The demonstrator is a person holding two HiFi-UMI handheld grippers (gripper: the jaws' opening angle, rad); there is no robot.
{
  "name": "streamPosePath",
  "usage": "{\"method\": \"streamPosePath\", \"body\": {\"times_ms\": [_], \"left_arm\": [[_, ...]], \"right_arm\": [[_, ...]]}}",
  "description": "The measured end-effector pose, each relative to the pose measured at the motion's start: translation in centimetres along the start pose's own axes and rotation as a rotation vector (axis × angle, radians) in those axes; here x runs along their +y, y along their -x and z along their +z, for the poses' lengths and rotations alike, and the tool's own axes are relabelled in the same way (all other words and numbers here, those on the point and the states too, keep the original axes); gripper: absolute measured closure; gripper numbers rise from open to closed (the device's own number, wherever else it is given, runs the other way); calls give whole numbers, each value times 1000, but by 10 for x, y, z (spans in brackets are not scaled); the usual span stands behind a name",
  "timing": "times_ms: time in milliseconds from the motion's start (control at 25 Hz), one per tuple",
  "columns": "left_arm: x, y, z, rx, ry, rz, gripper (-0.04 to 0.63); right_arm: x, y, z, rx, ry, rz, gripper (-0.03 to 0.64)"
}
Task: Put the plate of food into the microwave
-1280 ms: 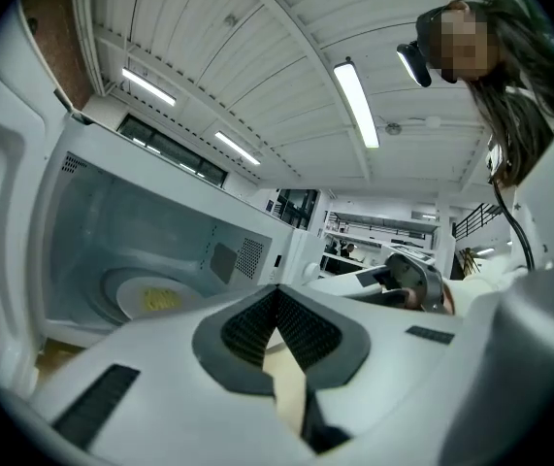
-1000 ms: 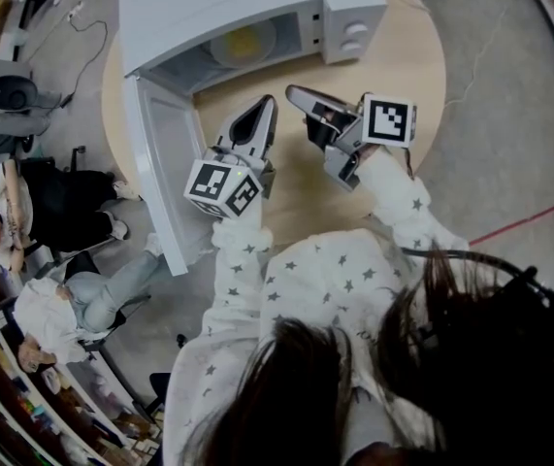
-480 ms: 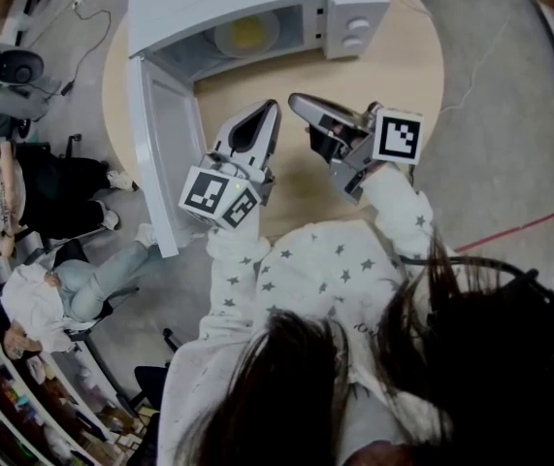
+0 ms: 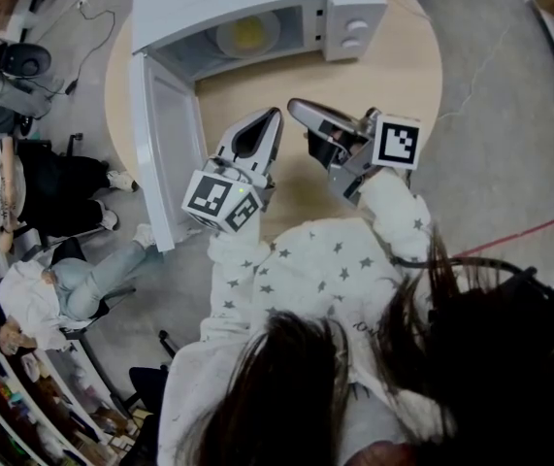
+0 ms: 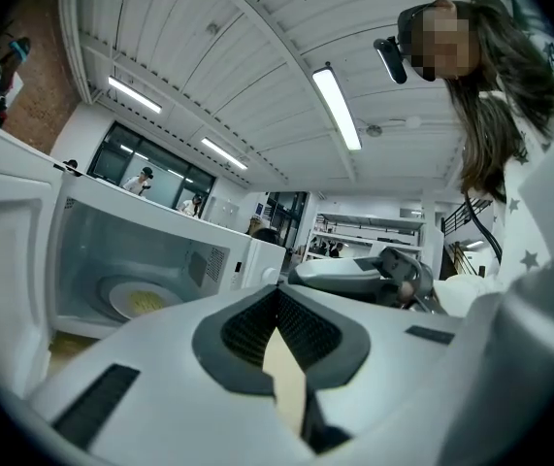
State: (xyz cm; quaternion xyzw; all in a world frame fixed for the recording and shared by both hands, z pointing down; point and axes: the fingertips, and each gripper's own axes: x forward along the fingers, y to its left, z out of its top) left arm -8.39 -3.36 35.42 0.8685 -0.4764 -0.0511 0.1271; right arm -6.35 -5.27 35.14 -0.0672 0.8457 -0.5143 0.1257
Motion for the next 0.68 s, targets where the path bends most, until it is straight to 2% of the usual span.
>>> {"method": "streamPosePath", "body": {"times_ms": [400, 680], "left_arm": [[3, 1, 5, -10, 13, 22, 594], [1, 0, 0, -15, 23, 9, 594]], "right_arm": [[3, -1, -2, 7, 1, 27, 611], [3, -1, -4, 17, -7, 26, 611]]}}
